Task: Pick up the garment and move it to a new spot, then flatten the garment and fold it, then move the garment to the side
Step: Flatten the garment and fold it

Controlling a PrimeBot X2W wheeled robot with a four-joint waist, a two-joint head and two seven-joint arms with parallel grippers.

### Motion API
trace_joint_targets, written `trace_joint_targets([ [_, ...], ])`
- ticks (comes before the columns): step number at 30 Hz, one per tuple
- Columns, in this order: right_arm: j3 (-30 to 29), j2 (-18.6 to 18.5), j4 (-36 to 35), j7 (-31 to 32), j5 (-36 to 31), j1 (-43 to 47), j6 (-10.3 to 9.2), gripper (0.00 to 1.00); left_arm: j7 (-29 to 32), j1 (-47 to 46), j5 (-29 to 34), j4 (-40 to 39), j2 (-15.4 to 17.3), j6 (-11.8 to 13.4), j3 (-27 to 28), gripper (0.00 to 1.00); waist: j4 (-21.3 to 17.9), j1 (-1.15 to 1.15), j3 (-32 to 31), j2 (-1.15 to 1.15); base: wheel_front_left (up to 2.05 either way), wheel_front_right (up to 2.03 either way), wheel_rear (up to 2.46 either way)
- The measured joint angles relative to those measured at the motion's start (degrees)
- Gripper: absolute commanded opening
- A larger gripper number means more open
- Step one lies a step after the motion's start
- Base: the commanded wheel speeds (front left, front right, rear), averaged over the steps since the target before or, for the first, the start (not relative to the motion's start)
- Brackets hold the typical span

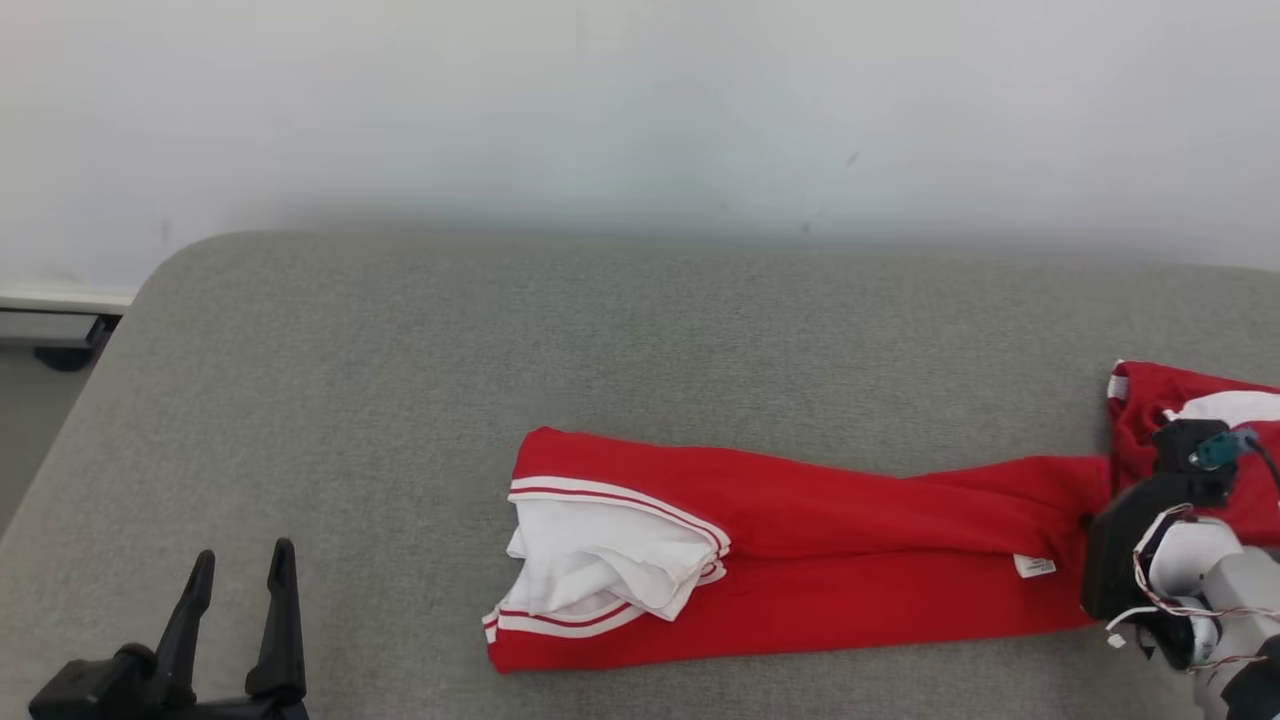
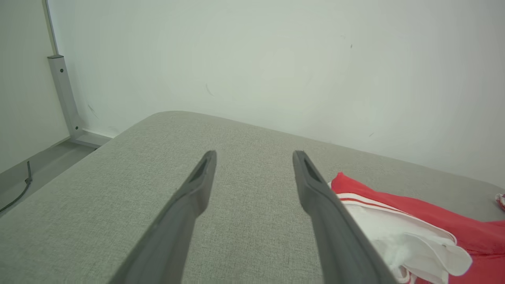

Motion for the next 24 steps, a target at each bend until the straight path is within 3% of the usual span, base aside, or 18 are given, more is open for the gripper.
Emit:
trace_joint_targets([
  [6, -1.26, -0.01, -2.71, 0.12, 2.31, -0.7, 3.03, 0.0, 0.0, 1.0, 0.34, -0.51, -0.07, 0.0, 0.01, 1.0, -2.12, 0.0, -0.88, 0.0, 0.0, 0.0, 0.0],
  [9, -2.46, 1.46, -4.9, 1.49, 5.75, -0.63, 5.35, 0.0, 0.0, 1.26, 0.4, -0.52, -0.18, -0.03, -0.24, 1.0, -2.87, 0.0, -1.33, 0.0, 0.0, 0.0, 0.0],
  [13, -3.07, 4.01, -8.31, 5.41, 10.45, -0.6, 7.01, 0.0, 0.0, 1.27, 0.6, -0.32, -0.48, -0.08, -0.48, 1.0, -3.28, 0.0, -1.93, 0.0, 0.0, 0.0, 0.0],
  [24, -2.77, 7.73, -17.08, 16.05, 18.84, -0.82, 7.45, 0.0, 0.0, 1.16, 0.89, 0.9, -2.01, -0.65, -2.26, 1.0, -1.85, 0.0, -2.39, 0.0, 0.0, 0.0, 0.0],
])
